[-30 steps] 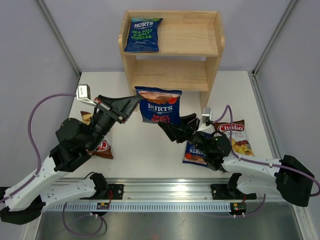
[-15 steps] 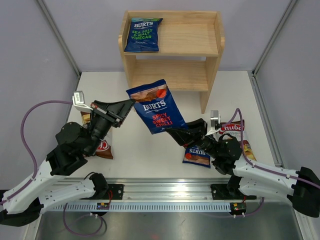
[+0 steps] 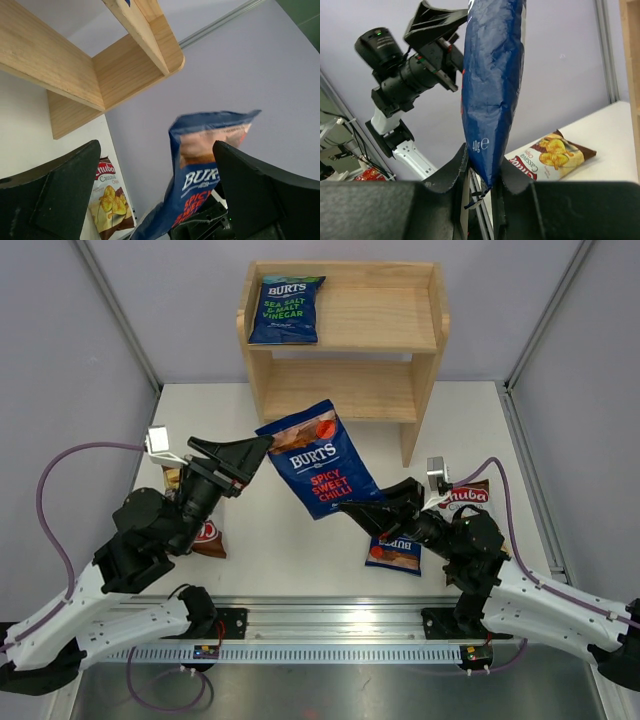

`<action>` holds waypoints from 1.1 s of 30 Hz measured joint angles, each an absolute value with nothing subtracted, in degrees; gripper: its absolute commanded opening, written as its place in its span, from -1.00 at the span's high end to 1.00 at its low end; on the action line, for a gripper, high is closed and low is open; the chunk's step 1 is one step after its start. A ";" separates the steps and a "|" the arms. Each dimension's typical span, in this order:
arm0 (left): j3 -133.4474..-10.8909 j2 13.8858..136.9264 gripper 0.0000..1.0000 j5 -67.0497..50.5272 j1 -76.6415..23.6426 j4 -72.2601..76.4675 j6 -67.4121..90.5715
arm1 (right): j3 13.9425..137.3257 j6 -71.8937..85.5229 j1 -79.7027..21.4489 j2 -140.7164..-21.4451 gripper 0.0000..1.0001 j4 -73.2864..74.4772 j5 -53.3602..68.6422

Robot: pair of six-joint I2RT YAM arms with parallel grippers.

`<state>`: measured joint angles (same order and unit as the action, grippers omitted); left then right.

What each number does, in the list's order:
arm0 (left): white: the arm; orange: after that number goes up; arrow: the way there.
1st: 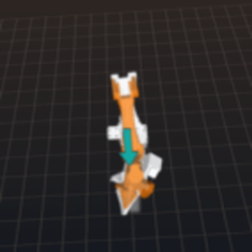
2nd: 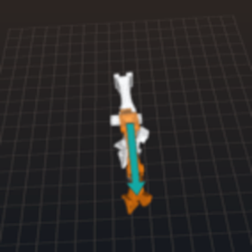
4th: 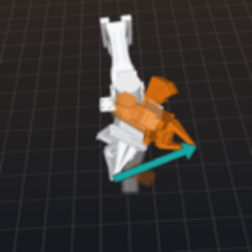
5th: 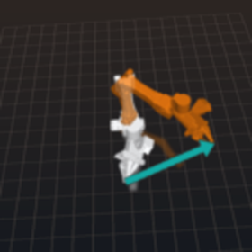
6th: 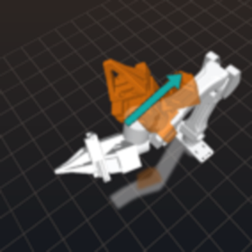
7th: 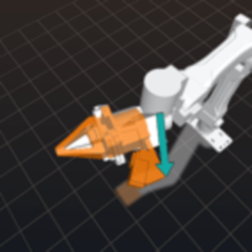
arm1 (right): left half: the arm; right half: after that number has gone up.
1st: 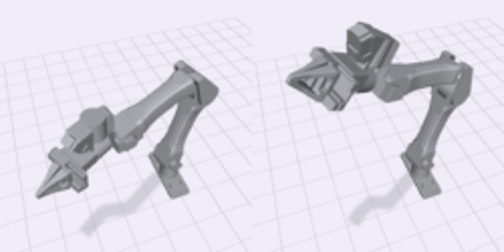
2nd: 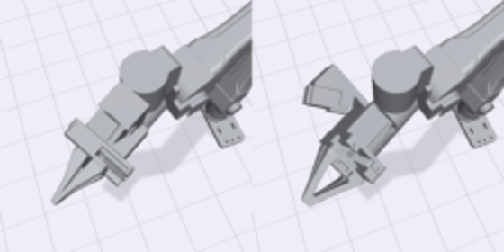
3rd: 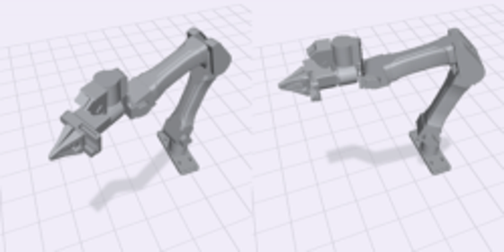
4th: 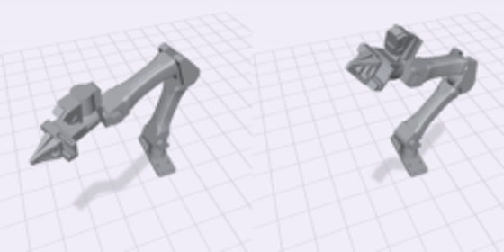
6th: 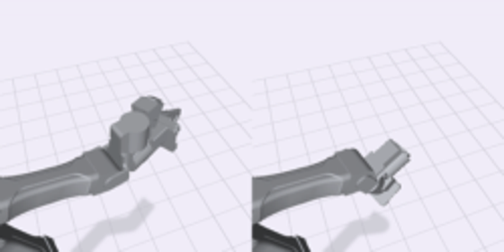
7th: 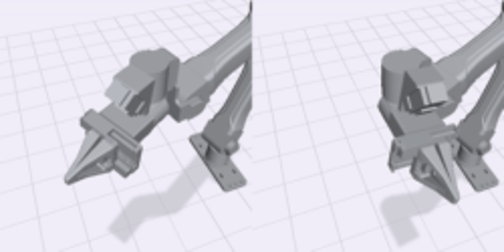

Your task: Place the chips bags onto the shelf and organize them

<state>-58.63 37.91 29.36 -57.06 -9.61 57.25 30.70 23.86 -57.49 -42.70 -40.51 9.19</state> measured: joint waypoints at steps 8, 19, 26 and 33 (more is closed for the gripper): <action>-62.06 32.58 -0.98 37.32 -57.04 -27.07 52.86 | 41.82 28.95 -57.54 -41.65 1.00 -20.32 1.96; -71.66 34.76 -0.98 40.40 -57.01 -59.79 41.58 | 78.28 34.30 -49.23 -56.29 1.00 4.40 -9.74; -68.16 34.87 -0.98 39.42 -57.01 -61.19 31.14 | 99.18 44.80 -35.68 -72.71 1.00 14.39 -8.49; -51.96 27.66 -0.98 40.32 -57.01 -56.36 28.14 | 110.61 51.00 -30.39 -84.90 1.00 21.63 -7.42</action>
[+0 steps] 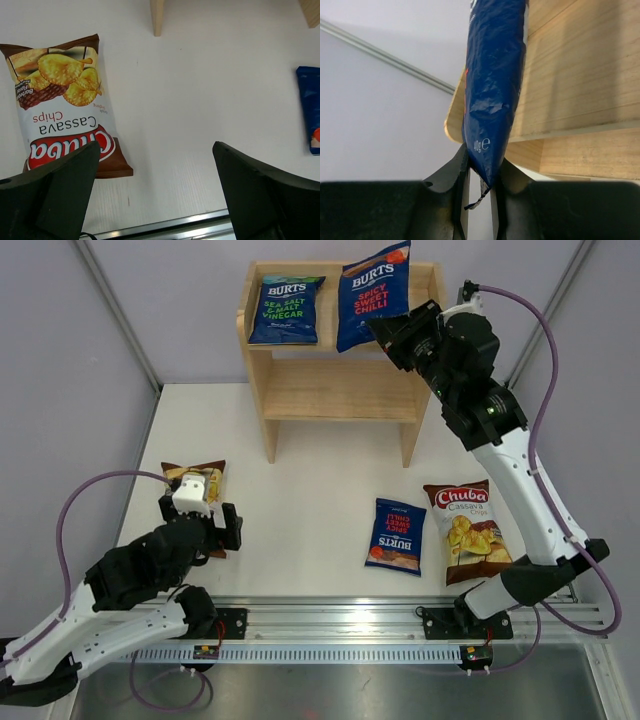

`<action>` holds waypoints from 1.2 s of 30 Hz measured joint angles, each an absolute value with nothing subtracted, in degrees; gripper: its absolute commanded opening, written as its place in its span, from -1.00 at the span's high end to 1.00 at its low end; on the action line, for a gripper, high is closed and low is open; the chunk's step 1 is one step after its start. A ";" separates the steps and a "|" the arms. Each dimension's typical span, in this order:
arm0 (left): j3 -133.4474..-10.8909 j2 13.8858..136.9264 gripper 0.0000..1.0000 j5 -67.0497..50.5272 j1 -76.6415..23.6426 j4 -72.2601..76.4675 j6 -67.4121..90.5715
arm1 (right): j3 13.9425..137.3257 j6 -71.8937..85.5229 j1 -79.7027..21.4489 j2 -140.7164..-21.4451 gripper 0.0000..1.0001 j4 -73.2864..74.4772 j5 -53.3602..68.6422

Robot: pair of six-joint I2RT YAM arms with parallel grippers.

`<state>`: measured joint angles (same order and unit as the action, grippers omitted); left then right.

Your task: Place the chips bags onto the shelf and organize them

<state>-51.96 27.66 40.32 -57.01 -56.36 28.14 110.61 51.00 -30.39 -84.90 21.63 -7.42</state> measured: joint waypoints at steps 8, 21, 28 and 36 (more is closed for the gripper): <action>-50.06 26.20 -0.98 40.40 -57.01 -54.48 27.62 | 118.65 55.16 -28.32 -94.28 1.00 25.34 -4.93; -50.02 21.58 -0.98 40.38 -56.99 -53.84 27.42 | 125.84 57.19 -27.14 -101.25 0.65 31.73 -4.82; -50.02 20.16 -0.98 40.58 -57.01 -53.87 27.42 | 129.75 57.52 -26.94 -103.85 0.61 33.30 -4.82; -50.02 19.59 -0.98 40.80 -57.01 -53.91 27.44 | 132.35 59.33 -26.94 -106.72 0.48 33.41 -3.62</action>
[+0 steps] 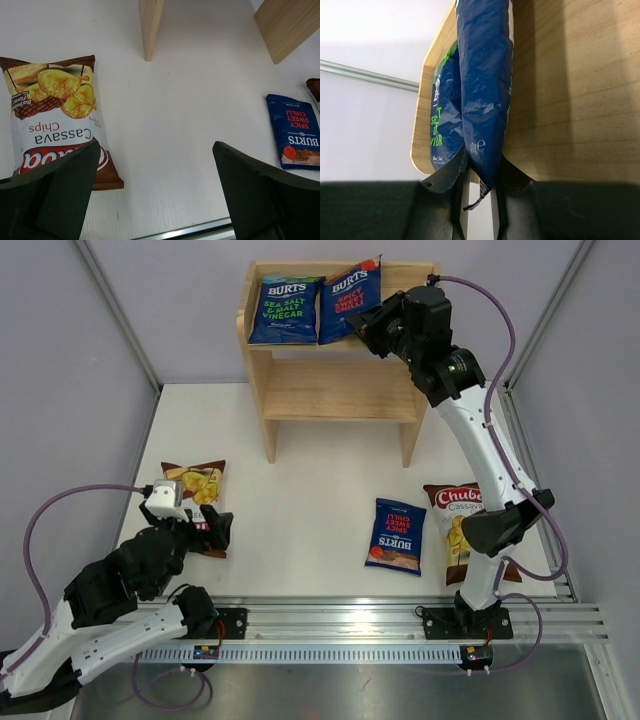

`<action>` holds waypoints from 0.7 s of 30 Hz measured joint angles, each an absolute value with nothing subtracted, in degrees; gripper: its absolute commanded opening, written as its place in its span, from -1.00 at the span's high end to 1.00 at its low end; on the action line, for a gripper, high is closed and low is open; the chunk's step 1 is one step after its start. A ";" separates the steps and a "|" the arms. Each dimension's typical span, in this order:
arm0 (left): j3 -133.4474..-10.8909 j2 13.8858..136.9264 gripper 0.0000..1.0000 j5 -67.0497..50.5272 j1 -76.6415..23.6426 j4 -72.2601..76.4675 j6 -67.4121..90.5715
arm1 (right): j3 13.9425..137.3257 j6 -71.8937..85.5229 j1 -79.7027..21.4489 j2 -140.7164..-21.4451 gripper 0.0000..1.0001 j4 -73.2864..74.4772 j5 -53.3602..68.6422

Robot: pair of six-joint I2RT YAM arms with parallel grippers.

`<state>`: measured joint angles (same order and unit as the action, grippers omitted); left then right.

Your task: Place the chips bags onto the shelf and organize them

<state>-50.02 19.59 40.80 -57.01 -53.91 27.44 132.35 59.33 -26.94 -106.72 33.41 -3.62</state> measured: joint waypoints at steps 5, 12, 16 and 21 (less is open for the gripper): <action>-50.02 19.14 -0.98 40.88 -56.99 -53.89 27.46 | 132.40 59.90 -26.94 -107.04 0.28 33.69 -3.33; -50.02 19.11 -0.98 40.97 -56.99 -53.89 27.44 | 131.11 60.03 -26.94 -106.67 -0.23 33.52 -3.46; -50.02 19.11 -0.98 41.01 -56.99 -53.89 27.46 | 131.07 59.61 -26.94 -105.34 -0.99 32.25 -3.60; -50.02 19.11 -0.98 41.01 -57.01 -53.89 27.46 | 131.07 57.71 -26.87 -104.12 -0.99 34.22 -4.78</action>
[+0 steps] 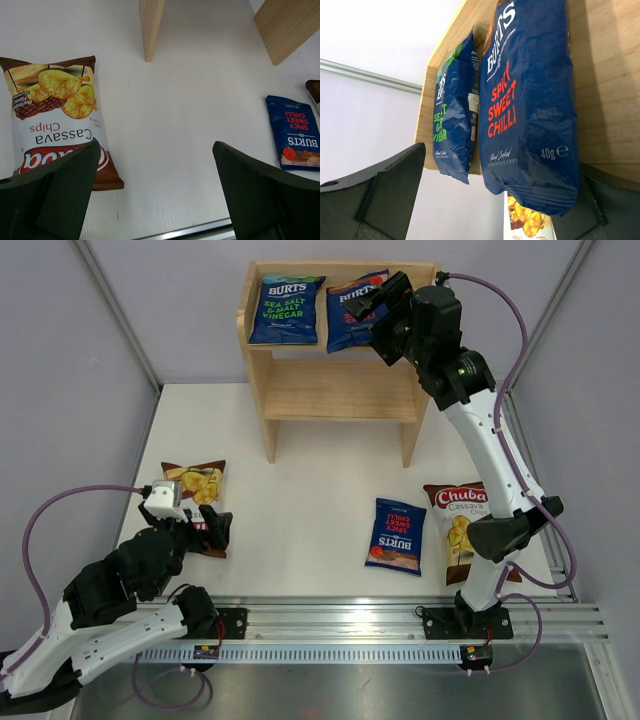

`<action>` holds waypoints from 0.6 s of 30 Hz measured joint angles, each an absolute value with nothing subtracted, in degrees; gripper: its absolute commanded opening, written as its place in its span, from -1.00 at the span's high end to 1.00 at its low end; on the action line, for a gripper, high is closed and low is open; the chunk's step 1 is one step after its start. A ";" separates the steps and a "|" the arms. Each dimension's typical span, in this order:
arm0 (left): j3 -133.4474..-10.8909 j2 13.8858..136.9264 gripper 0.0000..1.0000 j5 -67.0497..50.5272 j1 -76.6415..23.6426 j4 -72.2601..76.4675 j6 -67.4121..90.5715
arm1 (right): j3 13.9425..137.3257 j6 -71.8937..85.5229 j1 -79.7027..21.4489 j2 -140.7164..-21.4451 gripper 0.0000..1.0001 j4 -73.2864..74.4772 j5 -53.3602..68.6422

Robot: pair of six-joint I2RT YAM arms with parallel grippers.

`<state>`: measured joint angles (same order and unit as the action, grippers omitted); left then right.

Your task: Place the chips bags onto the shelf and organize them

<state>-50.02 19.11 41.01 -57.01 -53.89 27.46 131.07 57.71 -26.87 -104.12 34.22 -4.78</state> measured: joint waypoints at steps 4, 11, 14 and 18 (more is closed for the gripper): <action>-50.02 19.11 -0.98 41.01 -56.99 -53.89 27.44 | 133.21 55.75 -26.87 -104.62 -0.99 36.67 -5.37; -50.02 19.11 -0.98 41.17 -56.99 -53.91 27.46 | 141.80 51.59 -27.14 -109.49 -0.55 42.37 -7.07; -50.02 19.07 -0.98 41.23 -57.01 -53.91 27.46 | 142.82 49.91 -27.79 -110.34 -0.40 43.16 -8.95; -50.02 18.48 -0.98 41.34 -56.99 -53.89 27.49 | 142.80 48.93 -29.17 -110.45 -0.32 43.38 -11.35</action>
